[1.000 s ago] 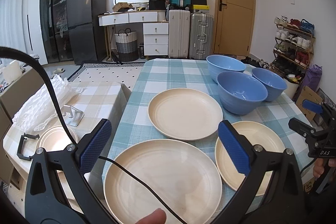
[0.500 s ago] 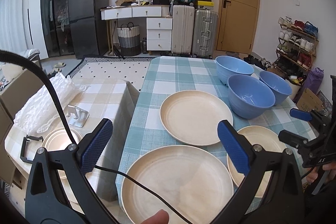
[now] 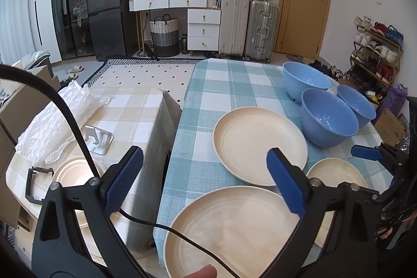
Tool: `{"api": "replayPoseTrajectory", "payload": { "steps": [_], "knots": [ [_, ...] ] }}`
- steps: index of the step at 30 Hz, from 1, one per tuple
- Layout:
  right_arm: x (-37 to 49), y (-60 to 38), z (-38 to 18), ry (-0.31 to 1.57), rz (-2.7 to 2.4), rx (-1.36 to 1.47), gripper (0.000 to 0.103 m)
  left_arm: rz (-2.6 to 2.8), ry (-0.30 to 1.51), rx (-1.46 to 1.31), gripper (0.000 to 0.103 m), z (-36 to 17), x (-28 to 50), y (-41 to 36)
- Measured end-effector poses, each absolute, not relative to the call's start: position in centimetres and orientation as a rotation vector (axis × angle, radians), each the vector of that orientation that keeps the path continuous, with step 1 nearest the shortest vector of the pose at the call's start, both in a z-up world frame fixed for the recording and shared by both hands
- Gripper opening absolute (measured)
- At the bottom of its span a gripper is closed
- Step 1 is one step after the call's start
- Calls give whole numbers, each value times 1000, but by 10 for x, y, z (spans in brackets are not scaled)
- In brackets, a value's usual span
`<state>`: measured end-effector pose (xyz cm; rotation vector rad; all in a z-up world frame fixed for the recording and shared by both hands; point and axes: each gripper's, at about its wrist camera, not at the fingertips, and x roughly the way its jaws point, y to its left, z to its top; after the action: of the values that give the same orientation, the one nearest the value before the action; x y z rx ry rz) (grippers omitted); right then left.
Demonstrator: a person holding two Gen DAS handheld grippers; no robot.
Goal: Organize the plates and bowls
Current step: 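Move the left tool toward a cream plate rim while the right tool approaches another plate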
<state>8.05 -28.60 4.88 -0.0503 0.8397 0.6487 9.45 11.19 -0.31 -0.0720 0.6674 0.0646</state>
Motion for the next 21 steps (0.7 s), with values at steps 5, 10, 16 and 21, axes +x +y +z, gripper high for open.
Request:
{"api": "replayPoseTrajectory", "payload": {
  "steps": [5, 10, 16, 21],
  "knots": [
    [92, -277, 41, 904, 679, -6, 103, 56, 705, -86, 94, -13, 112, 115],
    [110, -273, 31, 968, 649, 18, 103, 34, 741, -79, 94, -21, 129, 110],
    [126, -269, 25, 996, 631, 24, 103, 7, 785, -105, 94, -31, 147, 107],
    [141, -266, 18, 1039, 609, 31, 103, -2, 810, -107, 94, -35, 161, 105]
  ]
}}
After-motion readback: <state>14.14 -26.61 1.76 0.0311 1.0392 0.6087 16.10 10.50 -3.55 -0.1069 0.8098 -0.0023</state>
